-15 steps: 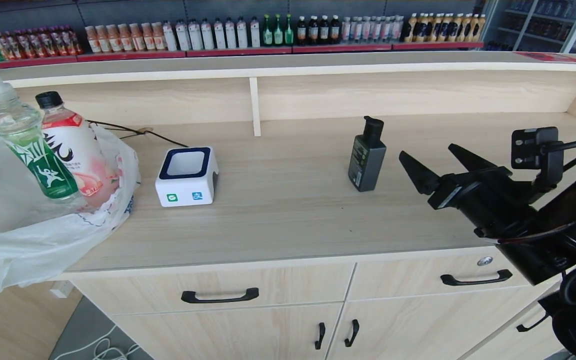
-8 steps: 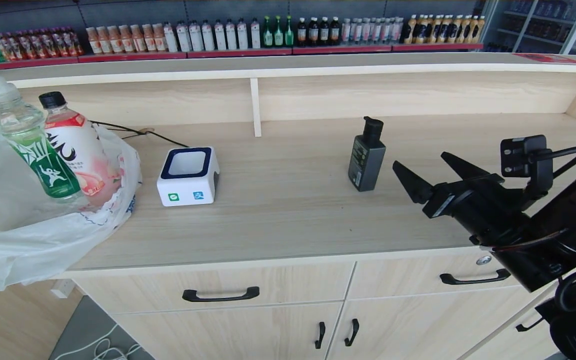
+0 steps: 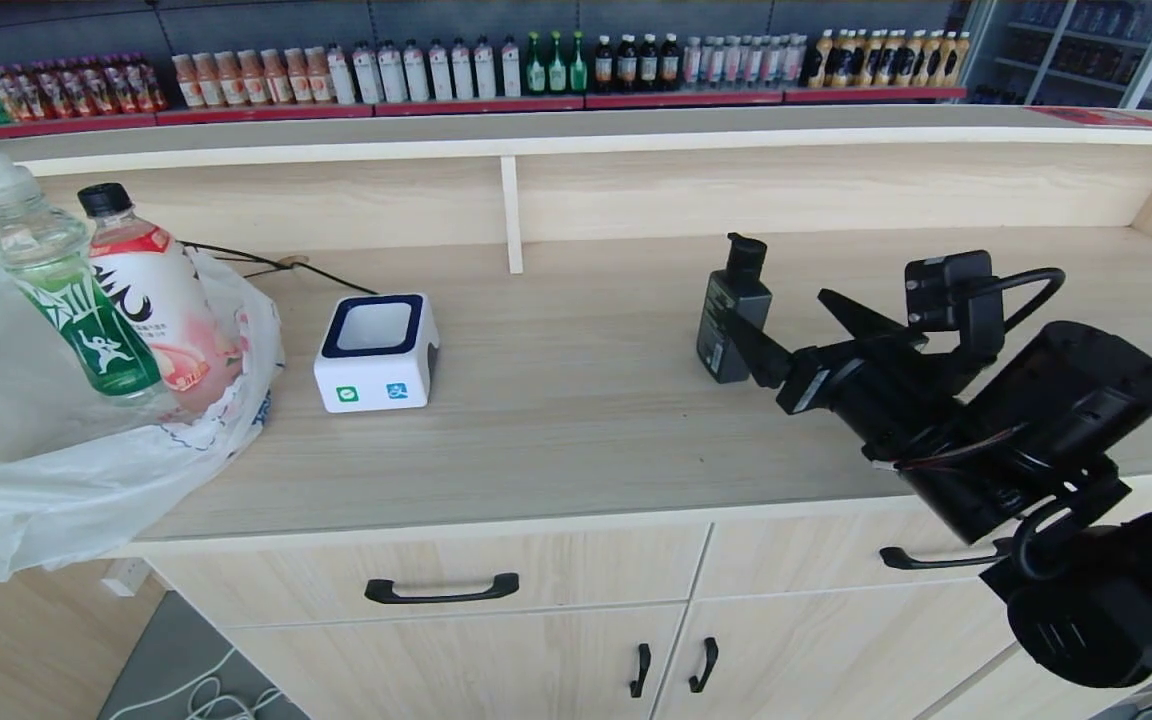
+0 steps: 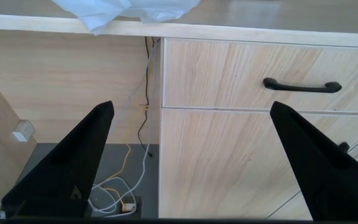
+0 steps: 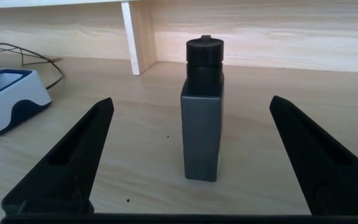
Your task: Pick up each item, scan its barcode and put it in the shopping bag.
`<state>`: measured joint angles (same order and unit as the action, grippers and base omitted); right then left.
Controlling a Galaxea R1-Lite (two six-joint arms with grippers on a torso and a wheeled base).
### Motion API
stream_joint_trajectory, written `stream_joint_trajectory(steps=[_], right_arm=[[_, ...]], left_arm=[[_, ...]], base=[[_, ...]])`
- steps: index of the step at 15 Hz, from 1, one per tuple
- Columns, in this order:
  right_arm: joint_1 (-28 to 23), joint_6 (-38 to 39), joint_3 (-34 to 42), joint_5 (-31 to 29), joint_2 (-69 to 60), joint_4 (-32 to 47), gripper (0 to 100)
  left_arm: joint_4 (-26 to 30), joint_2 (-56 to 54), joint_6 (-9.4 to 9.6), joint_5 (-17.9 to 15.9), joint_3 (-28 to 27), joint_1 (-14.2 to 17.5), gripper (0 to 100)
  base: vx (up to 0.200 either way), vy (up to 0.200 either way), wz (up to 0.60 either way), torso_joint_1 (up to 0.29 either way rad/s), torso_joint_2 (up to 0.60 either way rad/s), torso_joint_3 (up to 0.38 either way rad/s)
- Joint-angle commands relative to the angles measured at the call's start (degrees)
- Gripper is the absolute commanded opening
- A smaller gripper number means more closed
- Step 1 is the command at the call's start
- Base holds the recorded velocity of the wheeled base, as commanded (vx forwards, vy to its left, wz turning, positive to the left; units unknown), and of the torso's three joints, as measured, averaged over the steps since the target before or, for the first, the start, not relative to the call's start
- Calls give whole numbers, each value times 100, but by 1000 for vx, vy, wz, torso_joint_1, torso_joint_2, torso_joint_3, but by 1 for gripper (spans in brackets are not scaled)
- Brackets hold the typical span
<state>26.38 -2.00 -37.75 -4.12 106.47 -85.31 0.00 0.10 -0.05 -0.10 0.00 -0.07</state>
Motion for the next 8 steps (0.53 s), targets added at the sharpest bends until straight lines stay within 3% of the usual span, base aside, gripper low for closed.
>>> stream_joint_trajectory(steps=[1, 8], right_arm=[[210, -2, -681, -344, 146, 594, 100], [192, 15, -1226, -959, 735, 884, 100]], left_arm=[[0, -1, -4, 1, 0, -1, 100], [0, -1, -4, 1, 0, -1, 100]], base=[[0, 0, 0, 0, 0, 0], [0, 0, 0, 0, 0, 0]])
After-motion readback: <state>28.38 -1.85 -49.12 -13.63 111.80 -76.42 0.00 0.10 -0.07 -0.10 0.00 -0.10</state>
